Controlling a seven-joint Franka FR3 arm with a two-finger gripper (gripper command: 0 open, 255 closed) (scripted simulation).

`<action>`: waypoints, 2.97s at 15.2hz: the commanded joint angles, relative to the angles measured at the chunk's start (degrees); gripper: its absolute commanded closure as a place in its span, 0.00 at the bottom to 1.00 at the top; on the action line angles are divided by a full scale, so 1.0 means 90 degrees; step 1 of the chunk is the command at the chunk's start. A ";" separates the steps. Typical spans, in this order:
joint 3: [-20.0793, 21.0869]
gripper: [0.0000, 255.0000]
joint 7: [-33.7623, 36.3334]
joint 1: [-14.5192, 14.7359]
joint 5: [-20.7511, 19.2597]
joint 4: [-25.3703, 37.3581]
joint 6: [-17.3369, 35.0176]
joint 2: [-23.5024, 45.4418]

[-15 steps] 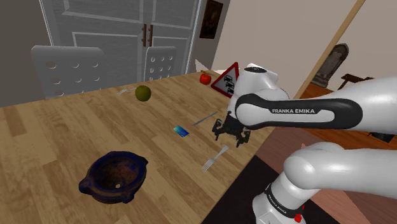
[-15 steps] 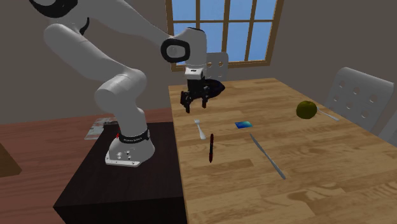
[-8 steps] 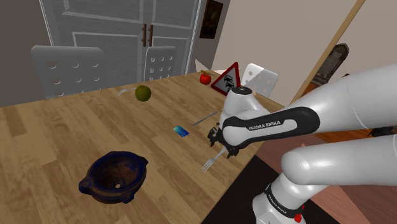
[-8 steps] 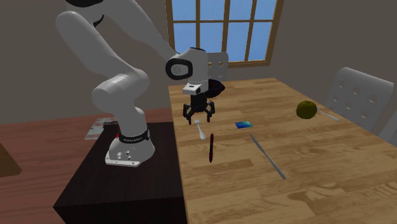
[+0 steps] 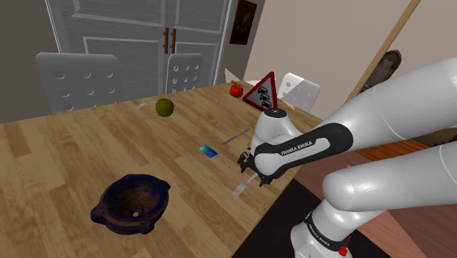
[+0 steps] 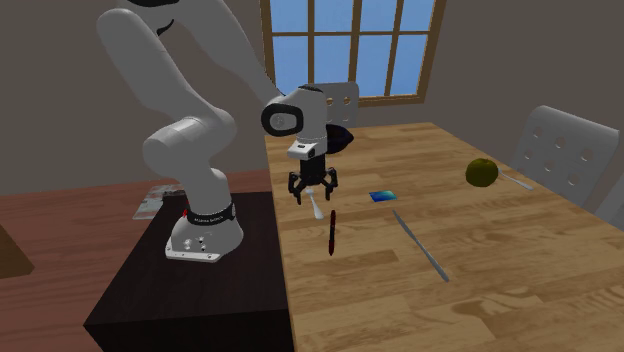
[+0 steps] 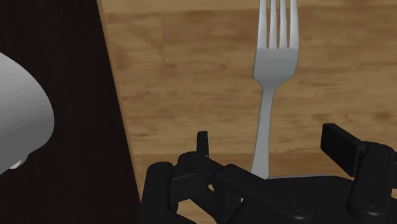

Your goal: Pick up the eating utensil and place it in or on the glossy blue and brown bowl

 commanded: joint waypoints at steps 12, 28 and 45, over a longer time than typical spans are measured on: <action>0.0006 1.00 0.0000 -0.0009 -0.0003 -0.0003 0.0018 0.0014; -0.0994 1.00 -0.0310 0.0546 -0.0136 0.0379 -0.2073 -0.1694; -0.1835 1.00 -0.0474 0.0519 -0.0710 0.1307 -0.3984 -0.2711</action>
